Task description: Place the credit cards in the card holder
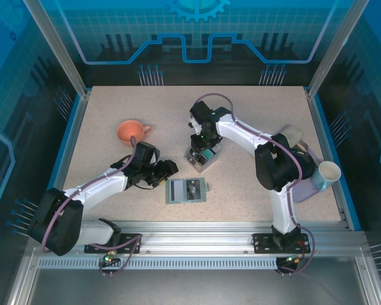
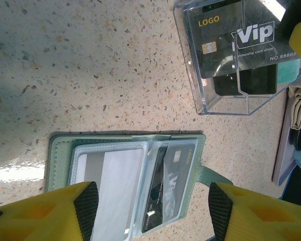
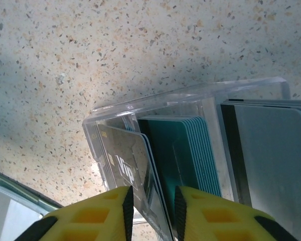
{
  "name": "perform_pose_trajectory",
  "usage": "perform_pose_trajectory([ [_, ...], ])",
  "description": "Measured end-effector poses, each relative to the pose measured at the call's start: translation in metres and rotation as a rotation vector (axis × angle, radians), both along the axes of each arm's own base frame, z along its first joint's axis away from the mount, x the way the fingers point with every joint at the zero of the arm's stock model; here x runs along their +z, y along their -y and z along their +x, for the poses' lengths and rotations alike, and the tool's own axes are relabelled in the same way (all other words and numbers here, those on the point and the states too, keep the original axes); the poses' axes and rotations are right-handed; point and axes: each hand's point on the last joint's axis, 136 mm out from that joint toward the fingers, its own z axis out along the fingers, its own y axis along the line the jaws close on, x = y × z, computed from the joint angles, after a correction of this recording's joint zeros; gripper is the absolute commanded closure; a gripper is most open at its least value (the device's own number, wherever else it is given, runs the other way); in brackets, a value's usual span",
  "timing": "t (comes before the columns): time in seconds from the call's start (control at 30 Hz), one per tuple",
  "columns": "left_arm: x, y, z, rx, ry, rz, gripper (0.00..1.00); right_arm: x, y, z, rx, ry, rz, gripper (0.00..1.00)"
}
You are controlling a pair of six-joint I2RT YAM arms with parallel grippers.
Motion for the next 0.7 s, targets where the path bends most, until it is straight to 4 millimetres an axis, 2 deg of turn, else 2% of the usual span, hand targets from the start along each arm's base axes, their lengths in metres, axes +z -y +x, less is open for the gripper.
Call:
perform_pose_trajectory([
  [0.07,0.000,0.000,0.000,0.000,0.000,0.000,0.37,0.002,-0.001,0.001,0.009,0.006,0.002,0.85],
  [0.13,0.000,0.000,0.000,0.000,0.000,0.000,0.37,0.003,-0.001,0.001,0.013,0.009,0.002,0.95],
  [0.3,0.000,0.000,0.000,0.000,0.000,-0.001,0.37,0.014,-0.005,-0.001,0.029,0.016,0.035,0.96],
  [0.4,0.001,0.002,0.000,0.000,-0.003,-0.012,0.36,0.030,-0.005,-0.007,0.030,0.030,0.069,0.97],
  [0.57,0.011,0.010,0.005,0.024,-0.004,-0.082,0.33,0.077,0.004,-0.023,-0.015,0.089,0.193,1.00],
  [0.7,0.028,0.016,0.013,0.050,0.030,-0.151,0.32,0.120,0.014,-0.038,-0.086,0.143,0.357,1.00],
])
